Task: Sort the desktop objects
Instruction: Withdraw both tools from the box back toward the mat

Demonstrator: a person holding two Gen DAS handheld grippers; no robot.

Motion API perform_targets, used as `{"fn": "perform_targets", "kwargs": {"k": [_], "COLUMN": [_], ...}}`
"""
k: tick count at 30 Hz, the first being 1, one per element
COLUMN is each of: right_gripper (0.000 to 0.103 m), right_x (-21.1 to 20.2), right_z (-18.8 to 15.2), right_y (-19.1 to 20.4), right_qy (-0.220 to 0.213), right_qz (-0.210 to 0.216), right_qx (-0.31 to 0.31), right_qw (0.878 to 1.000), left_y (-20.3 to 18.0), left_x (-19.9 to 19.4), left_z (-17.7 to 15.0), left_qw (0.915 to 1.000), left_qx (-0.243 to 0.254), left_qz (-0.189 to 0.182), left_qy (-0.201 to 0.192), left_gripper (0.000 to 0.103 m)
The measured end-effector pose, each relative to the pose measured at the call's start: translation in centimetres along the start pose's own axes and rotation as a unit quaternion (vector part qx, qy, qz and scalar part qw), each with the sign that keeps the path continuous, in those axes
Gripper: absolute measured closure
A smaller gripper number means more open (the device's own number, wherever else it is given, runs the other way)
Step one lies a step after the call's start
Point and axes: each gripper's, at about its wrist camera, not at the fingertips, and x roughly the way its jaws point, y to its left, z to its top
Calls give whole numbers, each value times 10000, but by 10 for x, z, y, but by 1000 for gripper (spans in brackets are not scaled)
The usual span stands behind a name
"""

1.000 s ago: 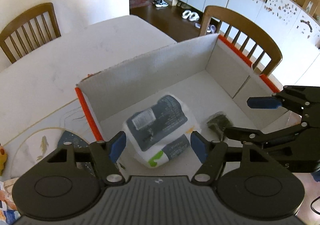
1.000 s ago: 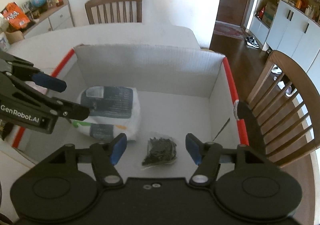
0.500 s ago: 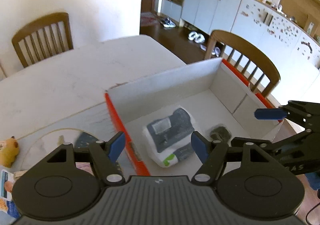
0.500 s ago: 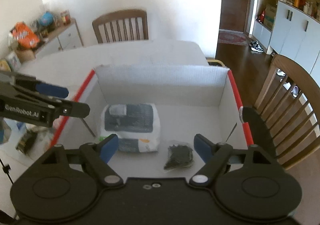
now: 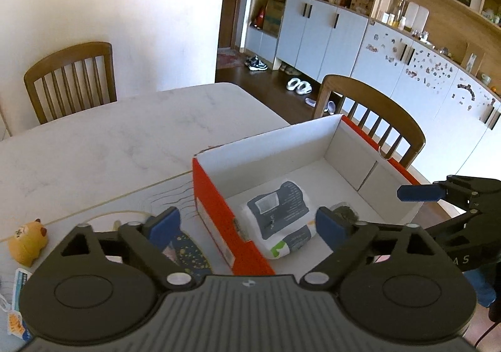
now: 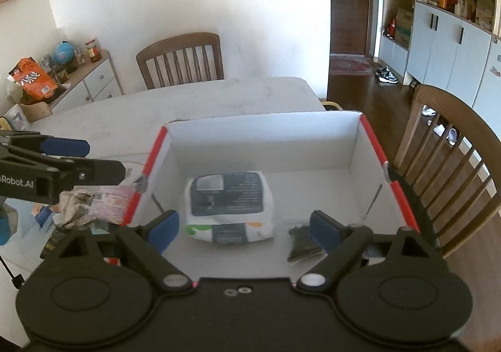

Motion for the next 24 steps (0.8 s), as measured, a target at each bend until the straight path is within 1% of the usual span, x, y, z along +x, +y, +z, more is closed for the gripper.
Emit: {"fn": "perform_targets", "kwargs": {"k": [1, 8, 13, 17, 19, 24], "right_gripper": [10, 10, 10, 10, 10, 10], "right_x": [-1, -6, -5, -2, 0, 4], "right_z": [0, -4, -6, -8, -9, -12], "right_y": [4, 42, 70, 94, 107, 138], "right_qy": [-7, -149, -176, -180, -200, -252], "right_qz": [-12, -94, -85, -56, -47, -53], "right_qx": [31, 114, 121, 113, 84, -5], "right_qw": [10000, 9998, 9997, 9998, 9998, 9997], "left_y": [3, 27, 51, 67, 76, 106], "left_x": [-3, -24, -43, -59, -65, -77], "left_z": [-2, -17, -28, -36, -39, -48], "left_qw": [10000, 9999, 9995, 9988, 9985, 9988], "left_qx": [7, 50, -13, 74, 102, -41], "left_qz": [2, -57, -189, 31, 107, 35], "left_qy": [-26, -80, -263, -488, -523, -490], "left_gripper": [2, 1, 1, 1, 1, 1]}}
